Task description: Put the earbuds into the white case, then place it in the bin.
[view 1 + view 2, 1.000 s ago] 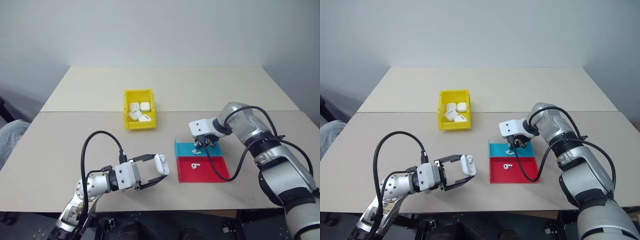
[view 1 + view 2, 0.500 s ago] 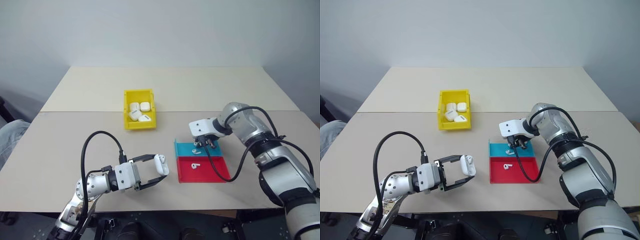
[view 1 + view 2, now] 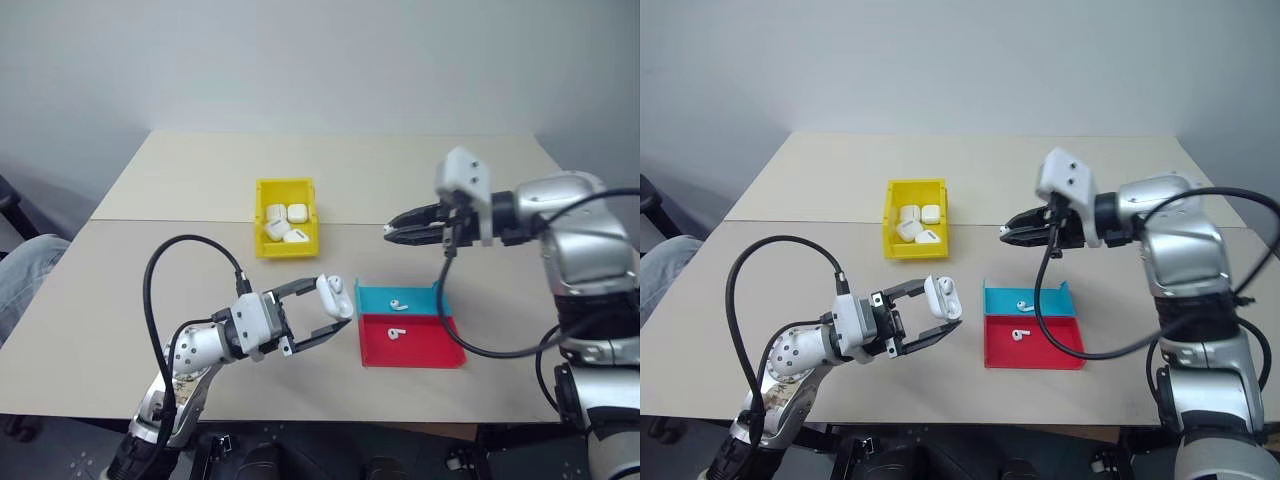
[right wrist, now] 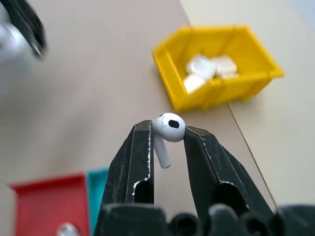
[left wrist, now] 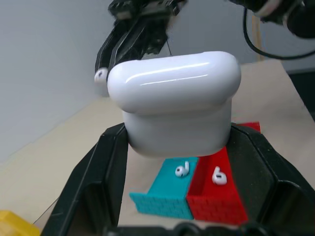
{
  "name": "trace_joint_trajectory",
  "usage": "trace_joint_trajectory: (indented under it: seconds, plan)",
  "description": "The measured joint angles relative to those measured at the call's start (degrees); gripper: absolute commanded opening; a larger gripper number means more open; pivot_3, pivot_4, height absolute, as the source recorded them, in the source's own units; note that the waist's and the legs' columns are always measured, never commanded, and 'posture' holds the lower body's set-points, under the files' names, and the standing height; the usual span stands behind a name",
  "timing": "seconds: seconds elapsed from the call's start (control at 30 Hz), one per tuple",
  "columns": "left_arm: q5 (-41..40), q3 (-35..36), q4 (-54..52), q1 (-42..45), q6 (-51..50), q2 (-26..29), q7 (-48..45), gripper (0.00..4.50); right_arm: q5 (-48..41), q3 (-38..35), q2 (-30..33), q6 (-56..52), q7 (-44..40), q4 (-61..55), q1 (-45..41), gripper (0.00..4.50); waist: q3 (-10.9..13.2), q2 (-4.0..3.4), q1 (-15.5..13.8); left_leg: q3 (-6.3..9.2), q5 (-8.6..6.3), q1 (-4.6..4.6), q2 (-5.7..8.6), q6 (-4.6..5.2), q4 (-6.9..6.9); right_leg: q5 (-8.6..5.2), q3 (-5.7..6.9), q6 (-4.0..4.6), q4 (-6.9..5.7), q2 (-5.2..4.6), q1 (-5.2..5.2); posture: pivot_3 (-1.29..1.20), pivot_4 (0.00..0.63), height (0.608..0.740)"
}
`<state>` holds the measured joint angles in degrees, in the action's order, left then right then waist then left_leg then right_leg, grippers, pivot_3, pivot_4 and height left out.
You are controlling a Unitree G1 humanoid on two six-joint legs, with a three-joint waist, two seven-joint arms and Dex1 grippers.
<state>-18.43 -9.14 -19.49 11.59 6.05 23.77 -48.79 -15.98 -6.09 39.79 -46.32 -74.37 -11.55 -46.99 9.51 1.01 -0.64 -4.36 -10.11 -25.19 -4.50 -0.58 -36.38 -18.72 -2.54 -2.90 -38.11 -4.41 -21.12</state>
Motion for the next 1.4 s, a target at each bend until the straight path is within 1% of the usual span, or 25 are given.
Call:
trace_joint_trajectory:
  seconds: [0.07, 0.17, 0.23, 0.3, 0.37, 0.57, 0.63, 0.7, 0.93, 1.1, 1.4]
  plan:
    - [-1.23, -0.27, 0.15, 1.26, -0.86, -0.84, -0.28, 2.74, -8.28, -8.12, -3.32, -6.51, 4.14, -8.51, 5.43, 1.09, -0.01, 0.02, -0.04, 0.07, 0.0, 0.0, 0.0, 0.0, -0.02, 0.0, 0.06, 0.0, 0.01, 0.02, 0.05, 0.0, 0.15, 0.74]
    - [-1.85, -0.8, 0.56, 3.39, -1.41, -1.57, -0.66, 2.74, -17.7, -15.27, -8.4, -11.21, 10.28, -17.23, 12.41, 1.09, -0.02, 0.02, -0.02, 0.15, 0.0, 0.0, 0.04, 0.0, -0.06, 0.01, 0.06, -0.02, 0.0, 0.02, 0.08, 0.0, 0.15, 0.74]
    - [-2.1, -1.06, 0.86, 4.38, -1.65, -1.9, -1.24, 2.74, -23.68, -18.27, -11.31, -12.53, 14.64, -21.85, 15.84, 1.09, -0.02, 0.01, 0.17, 0.16, 0.0, 0.0, 0.06, 0.0, -0.06, 0.01, 0.03, -0.02, -0.02, 0.02, 0.08, 0.0, 0.15, 0.74]
    - [-3.31, -1.17, 0.87, 5.02, -3.22, -2.46, -1.5, 2.74, -28.89, -19.66, -13.08, -13.01, 18.59, -25.19, 18.04, 1.09, -0.02, 0.01, 0.3, 0.19, 0.01, 0.0, 0.06, 0.0, -0.07, 0.01, 0.04, -0.03, -0.03, 0.03, 0.07, 0.0, 0.15, 0.74]
    - [-4.63, -1.18, 0.79, 5.98, -5.2, -2.54, -1.88, 2.74, -33.24, -19.64, -13.49, -13.02, 22.07, -27.55, 19.85, 1.09, -0.02, 0.01, 0.29, 0.24, 0.01, 0.0, 0.07, 0.0, -0.08, 0.02, 0.05, -0.03, -0.03, 0.04, 0.08, 0.0, 0.15, 0.74]
    - [-6.55, -1.17, 0.46, 8.19, -8.12, -1.93, -3.48, 2.74, -42.89, -19.24, -13.87, -11.66, 28.79, -28.98, 25.49, 1.09, -0.02, 0.02, 0.24, 0.29, 0.01, 0.0, 0.09, 0.0, -0.1, 0.02, 0.07, -0.03, -0.01, 0.04, 0.11, 0.0, 0.15, 0.74]
    - [-6.93, -1.11, 0.23, 8.53, -8.82, -1.94, -3.78, 2.74, -43.76, -18.64, -13.71, -9.51, 29.55, -29.77, 27.36, 1.09, -0.02, 0.02, 0.22, 0.3, 0.01, -0.01, 0.1, 0.0, -0.1, 0.02, 0.07, -0.04, 0.0, 0.04, 0.11, 0.0, 0.15, 0.74]
    - [-7.85, -1.11, 0.17, 8.64, -9.86, -1.93, -4.16, 2.74, -42.85, -16.43, -13.62, -5.71, 29.5, -30.97, 29.53, 1.09, -0.02, 0.02, 0.28, 0.33, 0.01, 0.0, 0.1, 0.0, -0.1, 0.01, 0.07, -0.04, 0.01, 0.04, 0.12, 0.0, 0.15, 0.74]
    - [-8.63, -1.09, 0.17, 8.69, -10.17, -1.53, -5.02, 2.74, -39.4, -11.33, -12.46, 2.81, 29.13, -30.95, 32.24, 1.09, -0.02, 0.02, 0.52, 0.37, 0.01, 0.0, 0.1, 0.0, -0.13, 0.02, 0.08, -0.05, 0.01, 0.05, 0.14, 0.0, 0.15, 0.74]
    - [-8.63, -1.08, 0.0, 8.69, -10.35, -1.47, -5.0, 2.74, -37.41, -8.29, -10.37, 6.7, 28.25, -30.54, 32.98, 1.09, -0.02, 0.02, 0.48, 0.38, 0.01, 0.0, 0.1, 0.0, -0.13, 0.02, 0.09, -0.05, 0.01, 0.05, 0.15, 0.0, 0.15, 0.74]
    - [-8.54, -1.09, -0.84, 8.69, -10.96, -1.53, -4.35, 2.74, -35.61, -5.27, -9.4, 10.52, 28.29, -28.37, 33.78, 1.09, -0.02, 0.02, 0.46, 0.39, 0.01, 0.0, 0.1, 0.0, -0.13, 0.02, 0.1, -0.05, 0.02, 0.05, 0.16, 0.0, 0.15, 0.74]
